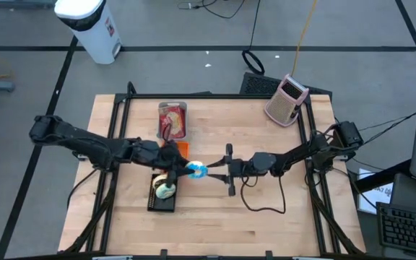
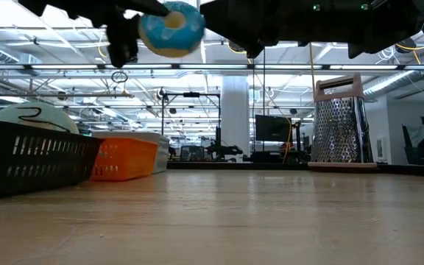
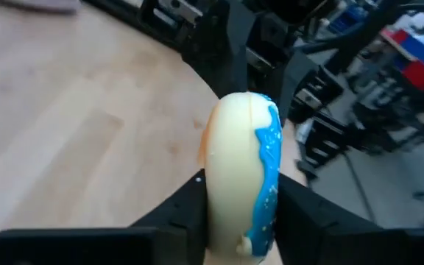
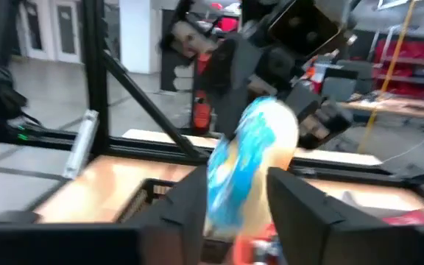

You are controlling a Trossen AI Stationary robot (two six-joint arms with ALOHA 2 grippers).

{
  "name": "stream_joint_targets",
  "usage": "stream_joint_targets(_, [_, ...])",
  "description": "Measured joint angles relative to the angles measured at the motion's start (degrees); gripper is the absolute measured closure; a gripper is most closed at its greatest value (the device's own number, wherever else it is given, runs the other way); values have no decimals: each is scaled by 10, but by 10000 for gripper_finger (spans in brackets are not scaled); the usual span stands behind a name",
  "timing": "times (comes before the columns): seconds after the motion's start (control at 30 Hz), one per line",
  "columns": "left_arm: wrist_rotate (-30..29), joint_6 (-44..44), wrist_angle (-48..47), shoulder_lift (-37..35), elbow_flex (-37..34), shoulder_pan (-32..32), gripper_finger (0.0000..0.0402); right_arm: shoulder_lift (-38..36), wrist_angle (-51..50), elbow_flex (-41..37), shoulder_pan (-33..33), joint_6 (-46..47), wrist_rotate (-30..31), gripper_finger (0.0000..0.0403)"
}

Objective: Pick & Place Food Item
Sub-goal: Put the blue donut into the black bin

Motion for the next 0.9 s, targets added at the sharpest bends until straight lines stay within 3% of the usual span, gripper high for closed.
stream_joint_targets(0.17, [105, -44, -128, -73, 0, 4, 313, 0, -2, 0, 2, 38, -39, 219])
stream_joint_targets(0.3, [184, -119, -231, -112, 0, -31, 332, 0, -5, 0, 2, 38, -40, 192])
stream_joint_targets(0.47, [143, -198, -323, -110, 0, -113, 356, 0, -7, 0, 1, 38, -39, 182])
stream_joint_targets(0.67, [68, -279, -350, -53, 0, -169, 367, 0, -9, 0, 1, 34, -38, 188])
stream_joint_targets(0.9, [18, -260, -350, 12, 0, -182, 368, 0, -9, 0, 1, 33, -38, 192])
